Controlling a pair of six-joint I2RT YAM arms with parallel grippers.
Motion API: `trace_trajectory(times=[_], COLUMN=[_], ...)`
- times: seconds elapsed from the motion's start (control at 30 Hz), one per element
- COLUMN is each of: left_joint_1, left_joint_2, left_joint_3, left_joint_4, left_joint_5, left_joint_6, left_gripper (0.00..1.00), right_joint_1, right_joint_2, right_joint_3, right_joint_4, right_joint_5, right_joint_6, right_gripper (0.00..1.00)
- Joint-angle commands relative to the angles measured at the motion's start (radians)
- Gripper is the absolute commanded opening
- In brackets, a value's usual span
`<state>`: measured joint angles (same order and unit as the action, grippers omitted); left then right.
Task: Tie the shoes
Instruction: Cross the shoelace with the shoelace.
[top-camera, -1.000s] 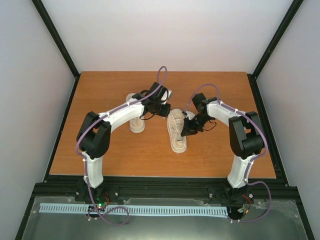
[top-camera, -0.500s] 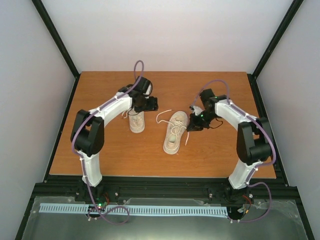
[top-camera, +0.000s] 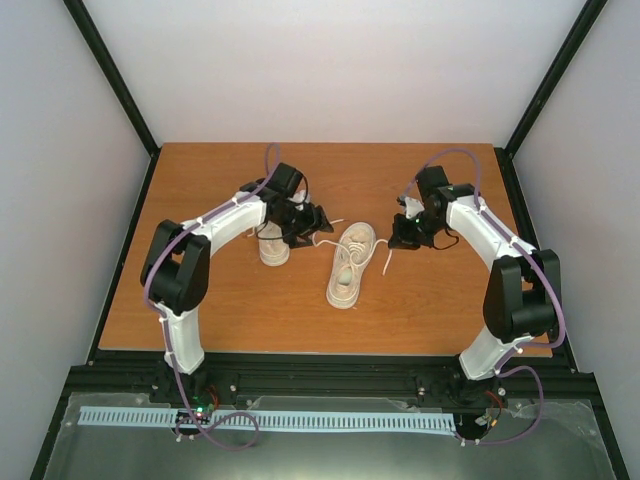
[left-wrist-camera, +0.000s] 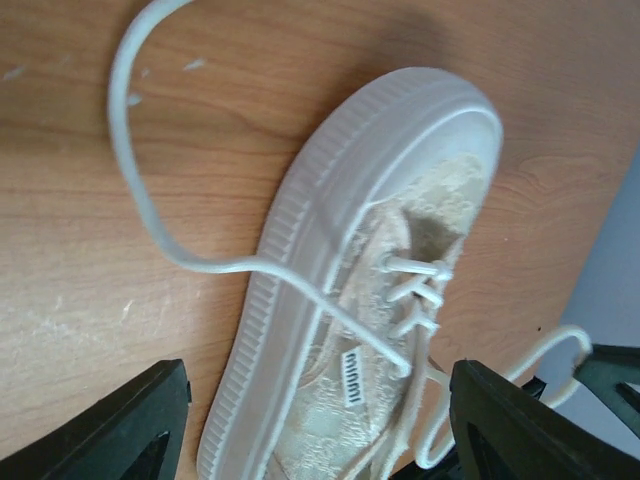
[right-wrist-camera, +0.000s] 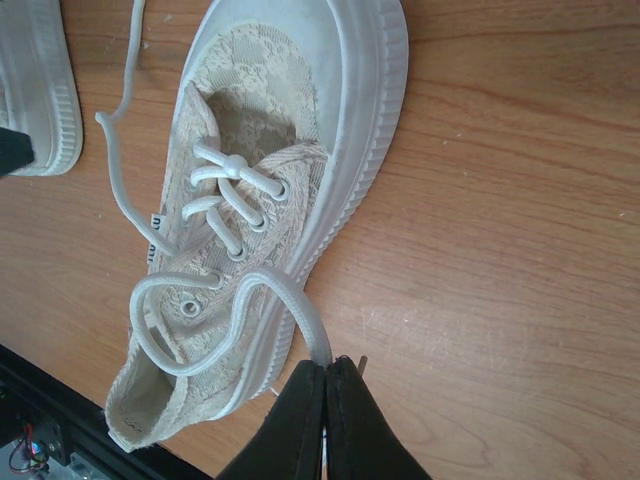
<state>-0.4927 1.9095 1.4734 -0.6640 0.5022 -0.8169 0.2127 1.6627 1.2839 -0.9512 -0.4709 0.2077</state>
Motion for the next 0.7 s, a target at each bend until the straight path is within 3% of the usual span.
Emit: trace_trajectory(times=[0.0,0.47,0.67], left_joint_1=[0.008,0.009,0.009], left_joint_2=[0.024,0.151,0.223], left_joint_3=[-0.051,-0.003,0.076], left_joint_4=[0.032,0.165,0.166], left_joint_5=[0.037,0.068,0.061], left_joint_6=[-0.138,-0.246,-0.237], left_gripper=[0.75,0.78,0.71], right_joint_1=[-0.003,-0.003,-0.003], right_joint_2=[-0.014,-0.026,-0.025], right_joint_3=[0.027,0.006,0.015], right_joint_4=[0.002,0.020,0.023], right_joint_5=[0.003,-0.027,-0.024], right_joint_6=[0.025,0.031,0.034], right_gripper=[0.03,0.03,0.03])
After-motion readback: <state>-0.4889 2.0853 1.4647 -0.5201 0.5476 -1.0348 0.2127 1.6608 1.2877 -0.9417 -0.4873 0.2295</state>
